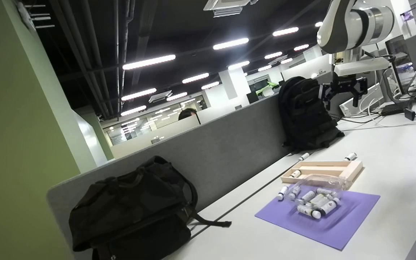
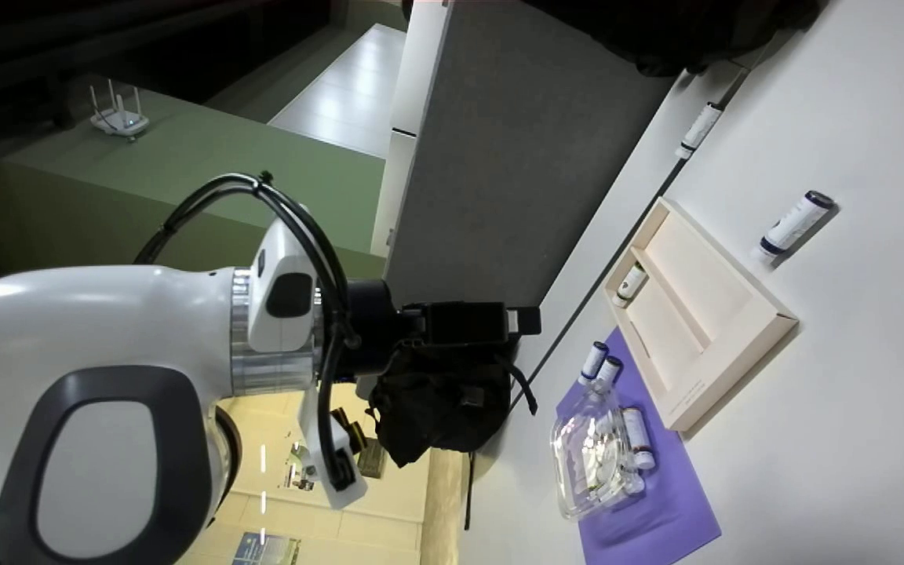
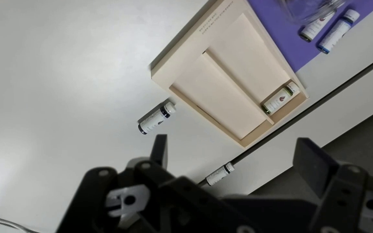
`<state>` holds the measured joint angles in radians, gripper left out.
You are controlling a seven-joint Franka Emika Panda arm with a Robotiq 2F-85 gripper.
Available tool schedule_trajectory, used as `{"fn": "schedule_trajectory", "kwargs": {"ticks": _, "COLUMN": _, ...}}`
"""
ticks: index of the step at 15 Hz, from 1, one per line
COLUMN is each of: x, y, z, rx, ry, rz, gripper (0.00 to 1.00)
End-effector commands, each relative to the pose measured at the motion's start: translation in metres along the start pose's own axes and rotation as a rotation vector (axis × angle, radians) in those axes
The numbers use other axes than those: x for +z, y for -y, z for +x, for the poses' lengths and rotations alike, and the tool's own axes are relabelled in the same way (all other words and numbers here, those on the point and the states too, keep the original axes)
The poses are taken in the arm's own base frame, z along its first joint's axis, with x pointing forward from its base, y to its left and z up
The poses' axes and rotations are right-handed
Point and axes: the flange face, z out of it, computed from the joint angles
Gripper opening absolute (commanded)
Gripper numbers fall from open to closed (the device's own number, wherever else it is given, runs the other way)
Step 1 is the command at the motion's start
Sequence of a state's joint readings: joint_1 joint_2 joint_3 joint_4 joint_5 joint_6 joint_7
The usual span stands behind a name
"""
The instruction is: Take a bottle from the table and put it on the tray
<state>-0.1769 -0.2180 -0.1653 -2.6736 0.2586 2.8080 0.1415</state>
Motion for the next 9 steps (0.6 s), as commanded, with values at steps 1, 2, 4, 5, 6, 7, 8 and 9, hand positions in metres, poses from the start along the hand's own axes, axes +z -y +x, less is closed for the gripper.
{"fn": "schedule_trajectory", "kwargs": {"ticks": 1, "x": -0.001, "y": 0.0, "z": 0.0, "rx": 0.001, "ry": 0.0, "rz": 0.0, "gripper": 1.0}}
{"fn": "schedule_trajectory", "kwargs": {"ticks": 2, "x": 0.004, "y": -0.007, "z": 0.013, "rx": 0.052, "ry": -0.024, "rz": -0.009, "gripper": 1.0}}
{"fn": "schedule_trajectory", "kwargs": {"ticks": 4, "x": 0.012, "y": -0.03, "z": 0.036, "rx": 0.178, "ry": -0.043, "rz": -0.002, "gripper": 1.0}}
{"fn": "schedule_trajectory", "kwargs": {"ticks": 5, "x": 0.015, "y": -0.038, "z": 0.043, "rx": 0.229, "ry": -0.05, "rz": 0.014, "gripper": 1.0}}
{"fn": "schedule_trajectory", "kwargs": {"ticks": 6, "x": 0.018, "y": -0.046, "z": 0.051, "rx": 0.28, "ry": -0.06, "rz": 0.026, "gripper": 1.0}}
{"fn": "schedule_trajectory", "kwargs": {"ticks": 7, "x": 0.02, "y": -0.052, "z": 0.058, "rx": 0.337, "ry": -0.073, "rz": 0.043, "gripper": 1.0}}
{"fn": "schedule_trajectory", "kwargs": {"ticks": 8, "x": 0.023, "y": -0.056, "z": 0.067, "rx": 0.396, "ry": -0.095, "rz": 0.062, "gripper": 1.0}}
{"fn": "schedule_trajectory", "kwargs": {"ticks": 9, "x": 0.026, "y": -0.059, "z": 0.077, "rx": 0.438, "ry": -0.104, "rz": 0.079, "gripper": 1.0}}
